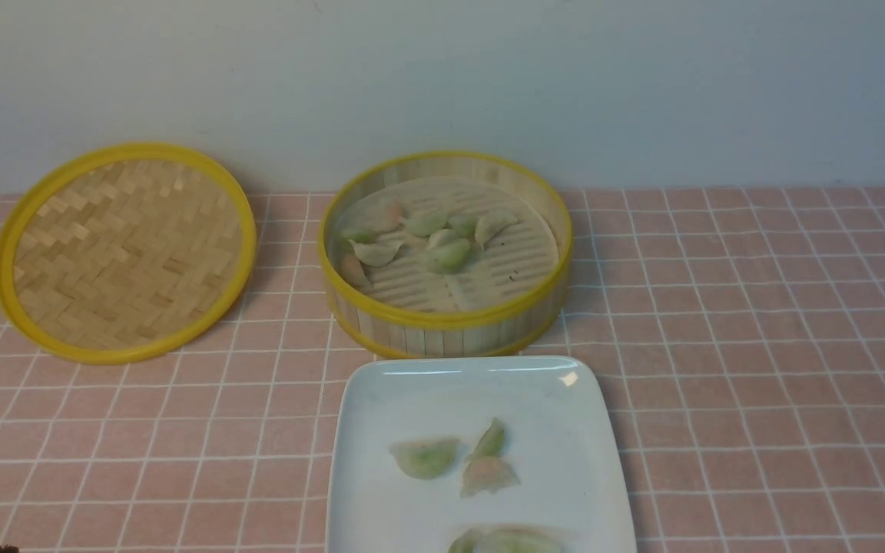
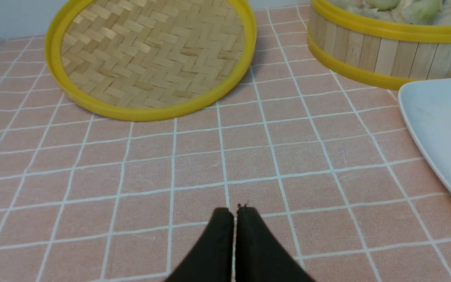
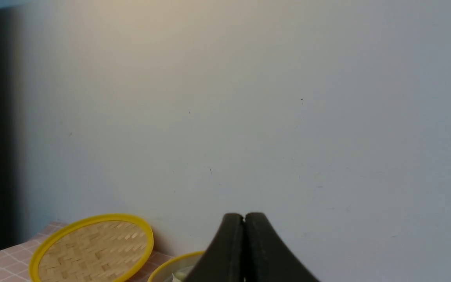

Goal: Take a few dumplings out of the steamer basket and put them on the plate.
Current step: Use the right arm to put the dumpling into the plate

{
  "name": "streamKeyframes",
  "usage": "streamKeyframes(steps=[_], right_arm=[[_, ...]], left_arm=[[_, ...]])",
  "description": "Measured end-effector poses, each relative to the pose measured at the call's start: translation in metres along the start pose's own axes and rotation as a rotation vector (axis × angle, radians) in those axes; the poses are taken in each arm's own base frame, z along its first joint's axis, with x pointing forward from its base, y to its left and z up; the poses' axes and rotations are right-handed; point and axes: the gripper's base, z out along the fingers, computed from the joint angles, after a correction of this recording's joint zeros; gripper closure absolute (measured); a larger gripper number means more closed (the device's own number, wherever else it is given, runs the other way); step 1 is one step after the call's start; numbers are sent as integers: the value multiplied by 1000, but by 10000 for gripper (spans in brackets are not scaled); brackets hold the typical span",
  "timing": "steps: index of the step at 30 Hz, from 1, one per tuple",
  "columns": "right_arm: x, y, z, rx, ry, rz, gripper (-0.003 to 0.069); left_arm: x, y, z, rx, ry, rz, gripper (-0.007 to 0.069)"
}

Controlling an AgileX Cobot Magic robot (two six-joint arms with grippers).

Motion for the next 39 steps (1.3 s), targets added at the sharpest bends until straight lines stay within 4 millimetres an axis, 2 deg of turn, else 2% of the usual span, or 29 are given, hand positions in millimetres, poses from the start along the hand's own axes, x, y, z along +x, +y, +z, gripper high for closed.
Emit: streamKeyframes(steps=[3,8,17,20,23,26,27,29,31,32,33,39], right_arm=[[0,0,0,-4,4,23,672],[2,5,0,-56,31,188,672],[3,11,-1,-112,42,171,672],[10,10,1,-54,61,136,672],[27,5,3,104,117,71,672],[53,-2,4,269,208,22,672],[70,-7,3,348,266,8,672],[91,-11,1,419,328,2,672],[109,-14,-2,460,383,10,672],[129,-16,-5,483,449,23,672],[138,-16,-8,489,486,32,672],[138,-17,-7,493,474,34,672]], left_arm=[[0,0,0,0,0,0,631],[0,0,0,0,0,0,631],[0,0,0,0,0,0,631],[0,0,0,0,1,0,631],[0,0,0,0,2,0,631],[0,0,0,0,2,0,631],[0,0,0,0,2,-1,631],[0,0,0,0,2,-1,631],[0,0,0,0,2,-1,631],[0,0,0,0,2,-1,631],[0,0,0,1,3,-1,631],[0,0,0,0,3,-1,631]])
